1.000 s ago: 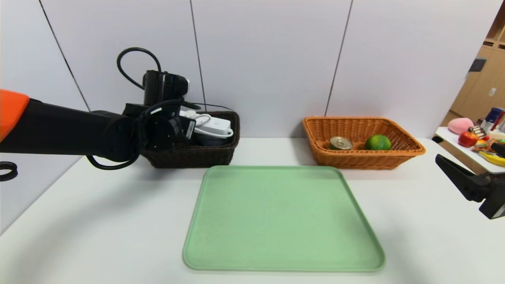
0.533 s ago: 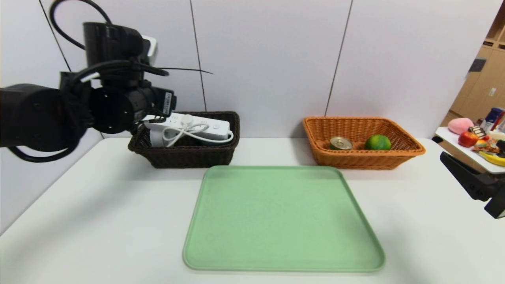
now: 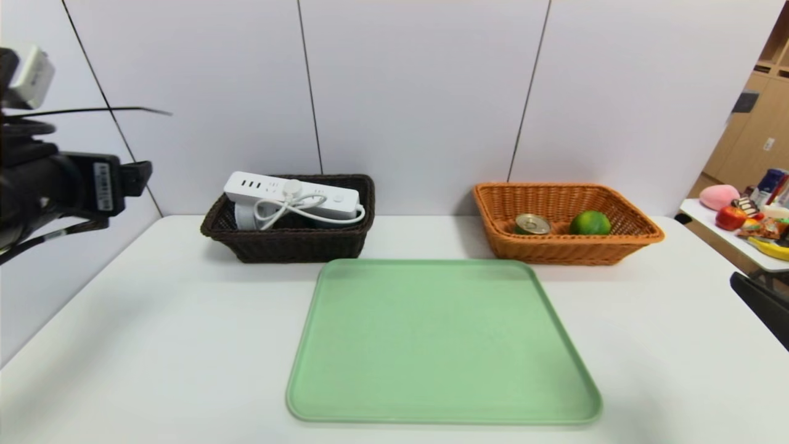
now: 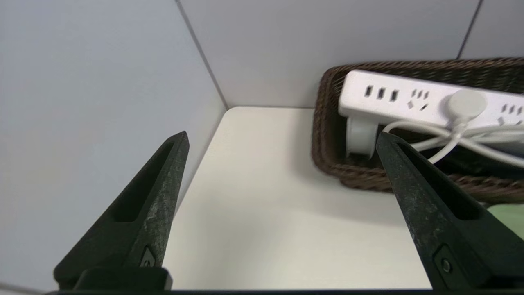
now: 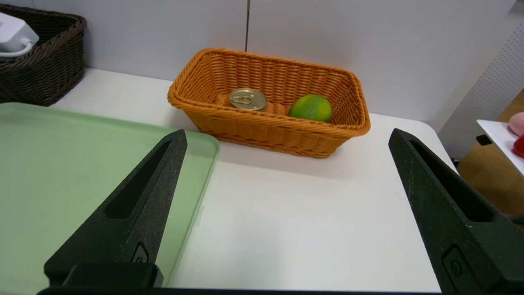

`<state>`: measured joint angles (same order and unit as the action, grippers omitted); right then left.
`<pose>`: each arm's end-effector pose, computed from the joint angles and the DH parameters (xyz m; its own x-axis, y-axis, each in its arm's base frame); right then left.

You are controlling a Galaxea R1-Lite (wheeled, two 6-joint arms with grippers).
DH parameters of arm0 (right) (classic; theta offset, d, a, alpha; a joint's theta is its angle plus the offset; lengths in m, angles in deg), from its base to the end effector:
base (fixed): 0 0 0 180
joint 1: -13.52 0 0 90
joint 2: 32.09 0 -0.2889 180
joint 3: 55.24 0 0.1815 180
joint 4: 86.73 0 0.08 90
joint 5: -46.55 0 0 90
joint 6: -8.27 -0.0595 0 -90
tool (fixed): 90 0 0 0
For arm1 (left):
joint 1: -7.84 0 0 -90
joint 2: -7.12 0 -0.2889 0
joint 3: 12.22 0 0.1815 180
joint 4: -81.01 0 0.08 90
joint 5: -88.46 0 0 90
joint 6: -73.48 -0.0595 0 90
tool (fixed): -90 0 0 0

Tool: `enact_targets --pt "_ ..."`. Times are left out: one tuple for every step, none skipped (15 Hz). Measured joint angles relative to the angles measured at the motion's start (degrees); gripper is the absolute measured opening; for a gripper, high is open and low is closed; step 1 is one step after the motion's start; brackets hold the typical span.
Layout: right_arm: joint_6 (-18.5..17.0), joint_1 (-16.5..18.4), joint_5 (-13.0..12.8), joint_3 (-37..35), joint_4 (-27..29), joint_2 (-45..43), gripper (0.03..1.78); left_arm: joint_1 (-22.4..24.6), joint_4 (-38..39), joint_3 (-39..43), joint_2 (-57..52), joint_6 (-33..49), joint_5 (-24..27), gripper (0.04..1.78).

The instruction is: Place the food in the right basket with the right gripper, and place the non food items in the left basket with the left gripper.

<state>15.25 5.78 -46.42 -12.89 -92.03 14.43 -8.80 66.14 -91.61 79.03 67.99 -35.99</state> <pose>0.1209 0.0133 0.1992 0.9963 0.0831 0.0197 -0.0802 0.9895 -0.1205 0.2187 -0.0302 0.2816 0.9455 0.3078 -0.1061 -0.2882 0.9428 0.1673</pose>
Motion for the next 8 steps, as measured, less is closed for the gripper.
enact_targets --pt "-0.01 0.00 0.04 0.48 3.68 -2.80 1.70 1.18 0.01 3.58 -3.84 -0.33 0.00 1.63" --pt "-0.06 0.00 0.04 0.99 6.72 -5.23 1.70 2.62 0.06 7.19 -7.42 -0.93 0.02 1.64" --pt "-0.11 0.02 0.02 1.27 9.39 -7.39 1.70 4.19 0.12 10.51 -11.33 -1.79 0.26 1.65" --pt "-0.11 0.13 0.04 1.54 11.68 -9.69 1.70 6.17 0.20 13.86 -15.52 -2.45 0.89 1.66" --pt "-0.26 0.35 0.06 1.62 14.14 -12.15 1.70 8.66 0.23 16.92 -19.41 -2.78 1.84 1.66" --pt "-0.41 0.59 0.11 1.65 16.23 -14.41 1.70 11.52 0.34 20.26 -23.60 -2.94 3.15 1.67" --pt "-0.91 0.96 0.17 1.57 18.13 -16.68 1.70 13.58 0.37 23.41 -27.45 -3.02 4.74 1.67" --pt "-1.71 1.27 0.15 1.49 19.79 -18.63 1.70 14.96 0.22 26.40 -31.45 -3.13 6.78 1.67"
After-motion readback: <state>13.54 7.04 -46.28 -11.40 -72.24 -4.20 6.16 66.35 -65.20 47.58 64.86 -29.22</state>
